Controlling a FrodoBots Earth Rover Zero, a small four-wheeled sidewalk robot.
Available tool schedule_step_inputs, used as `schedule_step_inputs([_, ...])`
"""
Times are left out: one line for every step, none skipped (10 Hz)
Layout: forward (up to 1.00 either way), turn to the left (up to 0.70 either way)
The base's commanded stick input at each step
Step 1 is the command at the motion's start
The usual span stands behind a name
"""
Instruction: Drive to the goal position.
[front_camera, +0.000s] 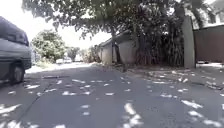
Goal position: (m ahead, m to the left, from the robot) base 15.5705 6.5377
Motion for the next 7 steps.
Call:
schedule_step_inputs([1.00,0.00])
schedule_step_inputs([1.00,0.00])
schedule_step_inputs([1.00,0.00])
schedule_step_inputs([1.00,0.00])
schedule_step_inputs([1.00,0.00])
schedule_step_inputs([1.00,0.00])
schedule_step_inputs([1.00,0.36])
